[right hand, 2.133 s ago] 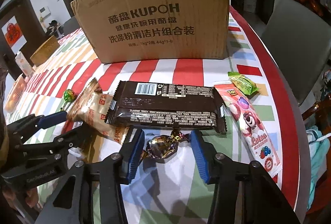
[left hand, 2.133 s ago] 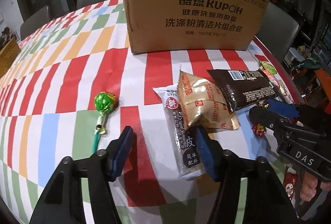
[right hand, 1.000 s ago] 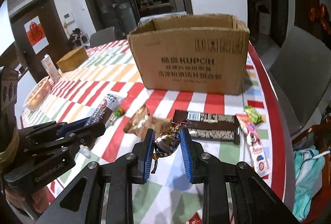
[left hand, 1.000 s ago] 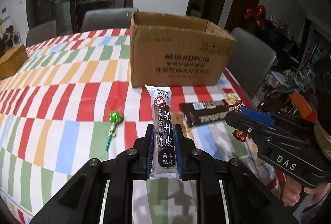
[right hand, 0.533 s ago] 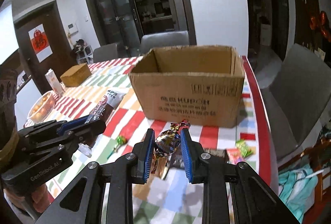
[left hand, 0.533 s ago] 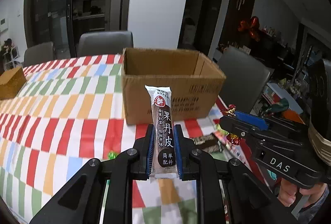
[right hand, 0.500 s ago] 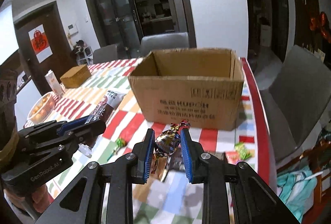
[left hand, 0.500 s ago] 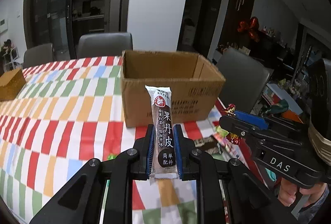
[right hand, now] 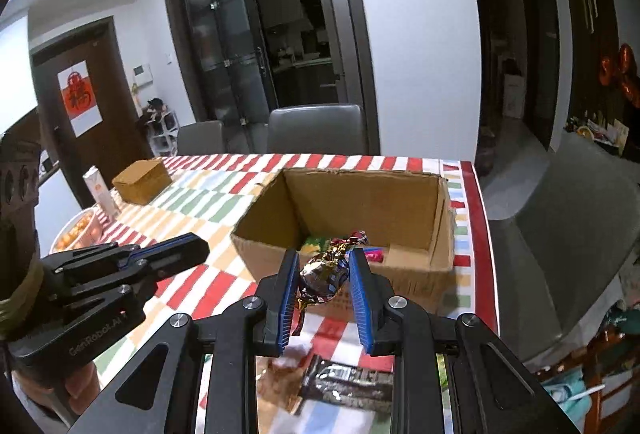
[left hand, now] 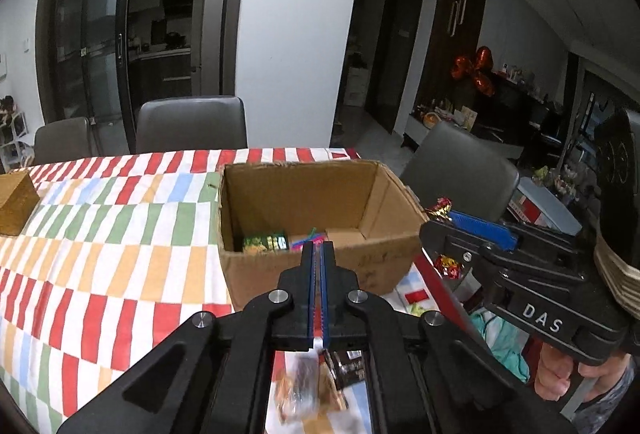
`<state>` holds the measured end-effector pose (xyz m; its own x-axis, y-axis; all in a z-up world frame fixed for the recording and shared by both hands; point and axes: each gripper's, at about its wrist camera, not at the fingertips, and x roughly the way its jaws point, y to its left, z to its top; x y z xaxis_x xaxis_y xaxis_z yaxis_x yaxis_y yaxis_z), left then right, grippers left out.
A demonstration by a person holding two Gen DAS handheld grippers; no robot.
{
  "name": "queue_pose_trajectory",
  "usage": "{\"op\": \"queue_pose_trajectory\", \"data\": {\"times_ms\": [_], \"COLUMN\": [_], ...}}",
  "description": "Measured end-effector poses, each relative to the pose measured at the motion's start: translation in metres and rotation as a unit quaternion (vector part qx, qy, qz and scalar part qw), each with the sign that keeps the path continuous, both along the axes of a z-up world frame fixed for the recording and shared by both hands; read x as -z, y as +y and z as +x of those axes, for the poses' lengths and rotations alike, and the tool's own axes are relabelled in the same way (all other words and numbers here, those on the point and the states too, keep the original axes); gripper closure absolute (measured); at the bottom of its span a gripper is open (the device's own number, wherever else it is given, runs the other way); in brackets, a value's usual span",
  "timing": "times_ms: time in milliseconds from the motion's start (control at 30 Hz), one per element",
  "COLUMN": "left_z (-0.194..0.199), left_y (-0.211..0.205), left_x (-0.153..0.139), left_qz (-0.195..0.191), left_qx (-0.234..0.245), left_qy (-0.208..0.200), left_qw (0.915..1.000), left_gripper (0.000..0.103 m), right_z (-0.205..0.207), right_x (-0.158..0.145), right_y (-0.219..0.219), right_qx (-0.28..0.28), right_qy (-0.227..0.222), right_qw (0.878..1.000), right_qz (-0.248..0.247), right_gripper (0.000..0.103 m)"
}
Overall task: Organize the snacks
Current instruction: 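Carry the stick and gold candy into the box and open both tools, then move both open tools back over the snacks on the table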
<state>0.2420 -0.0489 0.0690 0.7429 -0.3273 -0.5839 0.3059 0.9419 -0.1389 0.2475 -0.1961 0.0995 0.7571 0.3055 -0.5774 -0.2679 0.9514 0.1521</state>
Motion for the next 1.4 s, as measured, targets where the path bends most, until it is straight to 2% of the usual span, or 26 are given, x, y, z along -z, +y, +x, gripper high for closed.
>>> {"op": "queue_pose_trajectory", "data": {"times_ms": [367, 633, 667, 700, 733, 767, 800, 967, 1033, 1200, 1400], "left_z": [0.039, 0.070, 0.073, 0.076, 0.078, 0.079, 0.079, 0.066, 0.059, 0.034, 0.013], "left_y": [-0.010, -0.009, -0.007, -0.006, -0.004, -0.001, 0.002, 0.015, 0.019, 0.028, 0.041], "left_x": [-0.005, -0.005, -0.004, -0.004, -0.003, -0.002, -0.002, 0.003, 0.004, 0.008, 0.019], "left_qz": [0.039, 0.050, 0.052, 0.053, 0.053, 0.053, 0.053, 0.062, 0.068, 0.082, 0.107], "left_qx": [0.014, 0.011, 0.009, 0.007, 0.004, 0.000, -0.003, -0.011, -0.013, -0.010, -0.012], "left_qy": [0.005, 0.013, 0.015, 0.017, 0.020, 0.023, 0.024, 0.021, 0.020, 0.013, 0.011], "left_qw": [0.9991, 0.9986, 0.9985, 0.9984, 0.9984, 0.9983, 0.9983, 0.9978, 0.9974, 0.9965, 0.9941], "left_gripper": [0.099, 0.098, 0.096, 0.086, 0.072, 0.068, 0.067, 0.063, 0.058, 0.056, 0.056], "right_z": [0.036, 0.072, 0.076, 0.081, 0.083, 0.086, 0.088, 0.077, 0.072, 0.048, 0.020], "right_x": [0.002, 0.009, 0.010, 0.010, 0.010, 0.011, 0.011, 0.010, 0.009, 0.013, 0.031], "right_y": [0.003, 0.006, 0.007, 0.007, 0.008, 0.008, 0.008, 0.015, 0.021, 0.030, 0.047], "right_qx": [-0.004, -0.002, -0.001, 0.003, 0.007, 0.013, 0.019, 0.018, 0.013, 0.007, -0.009], "right_qy": [0.001, 0.009, 0.011, 0.009, 0.006, 0.009, 0.010, 0.001, 0.000, 0.000, 0.019], "right_qw": [1.000, 1.000, 1.000, 1.000, 1.000, 1.000, 1.000, 0.999, 0.999, 0.999, 0.999], "right_qz": [-0.002, -0.017, -0.018, -0.017, -0.017, -0.019, -0.020, -0.029, -0.034, -0.031, -0.037], "right_gripper": [0.076, 0.076, 0.076, 0.076, 0.069, 0.054, 0.051, 0.051, 0.051, 0.051, 0.051]}}
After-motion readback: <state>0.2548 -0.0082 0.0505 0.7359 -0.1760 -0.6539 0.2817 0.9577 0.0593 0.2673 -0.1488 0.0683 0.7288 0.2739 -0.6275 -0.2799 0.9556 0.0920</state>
